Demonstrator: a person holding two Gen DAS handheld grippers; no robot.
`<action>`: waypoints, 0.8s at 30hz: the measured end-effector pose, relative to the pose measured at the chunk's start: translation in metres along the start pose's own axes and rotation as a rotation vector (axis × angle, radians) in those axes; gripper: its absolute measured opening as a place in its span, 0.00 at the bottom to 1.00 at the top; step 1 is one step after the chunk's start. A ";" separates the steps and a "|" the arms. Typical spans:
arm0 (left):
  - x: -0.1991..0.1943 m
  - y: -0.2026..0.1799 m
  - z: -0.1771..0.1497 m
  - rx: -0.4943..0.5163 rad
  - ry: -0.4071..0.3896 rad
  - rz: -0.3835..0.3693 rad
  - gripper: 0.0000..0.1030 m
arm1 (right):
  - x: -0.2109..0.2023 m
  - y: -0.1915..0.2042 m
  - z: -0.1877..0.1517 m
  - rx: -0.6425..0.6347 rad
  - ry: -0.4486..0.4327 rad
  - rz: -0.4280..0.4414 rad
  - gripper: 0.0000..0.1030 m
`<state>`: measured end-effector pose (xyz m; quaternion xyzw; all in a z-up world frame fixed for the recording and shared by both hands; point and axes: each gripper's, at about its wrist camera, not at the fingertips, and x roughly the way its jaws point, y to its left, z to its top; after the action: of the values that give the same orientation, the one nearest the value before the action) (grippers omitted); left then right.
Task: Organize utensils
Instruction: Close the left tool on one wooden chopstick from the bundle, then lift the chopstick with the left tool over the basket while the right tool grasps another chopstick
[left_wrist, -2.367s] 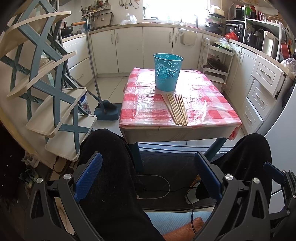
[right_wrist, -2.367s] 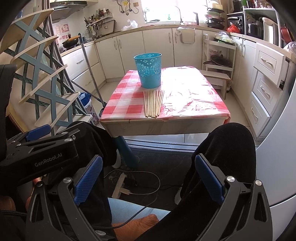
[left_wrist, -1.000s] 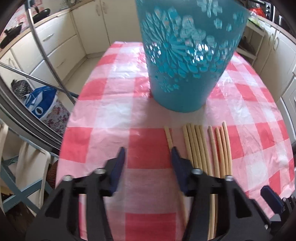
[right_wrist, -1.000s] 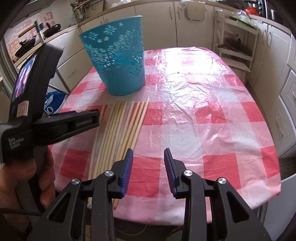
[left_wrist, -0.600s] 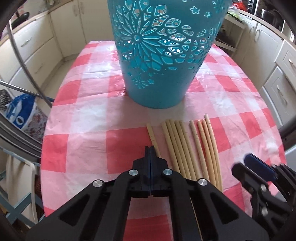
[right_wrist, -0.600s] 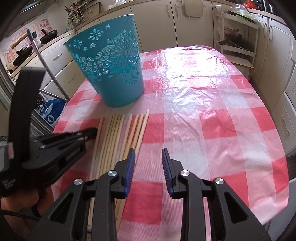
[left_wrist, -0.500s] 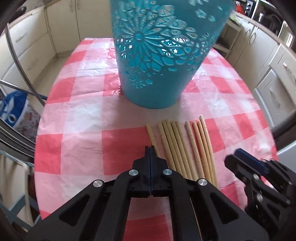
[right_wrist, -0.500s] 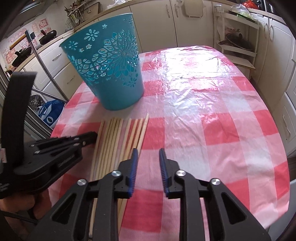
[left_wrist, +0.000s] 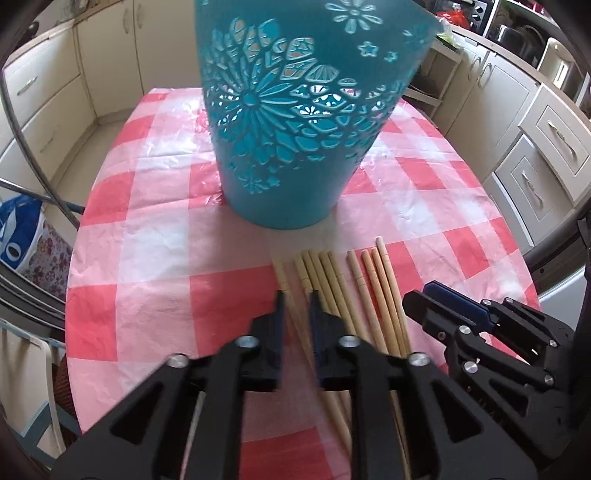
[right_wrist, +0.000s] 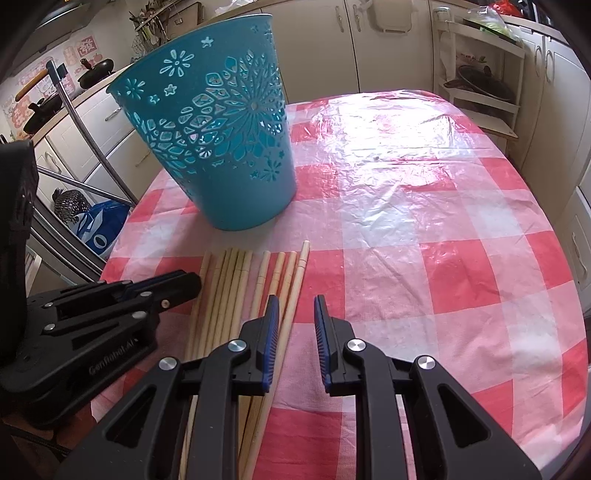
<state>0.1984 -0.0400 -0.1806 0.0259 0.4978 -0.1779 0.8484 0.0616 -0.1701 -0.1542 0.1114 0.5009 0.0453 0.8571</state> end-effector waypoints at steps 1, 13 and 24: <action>0.002 -0.002 0.000 0.005 0.000 0.018 0.18 | 0.000 0.000 0.000 0.000 0.001 -0.003 0.20; 0.008 0.000 -0.002 0.053 -0.001 0.087 0.07 | 0.006 0.001 0.002 -0.005 0.005 -0.018 0.19; -0.003 0.011 -0.003 0.001 -0.004 0.003 0.04 | 0.016 0.002 0.005 -0.001 0.013 -0.023 0.19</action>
<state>0.1988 -0.0282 -0.1812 0.0267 0.4960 -0.1767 0.8497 0.0733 -0.1655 -0.1647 0.1051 0.5075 0.0365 0.8545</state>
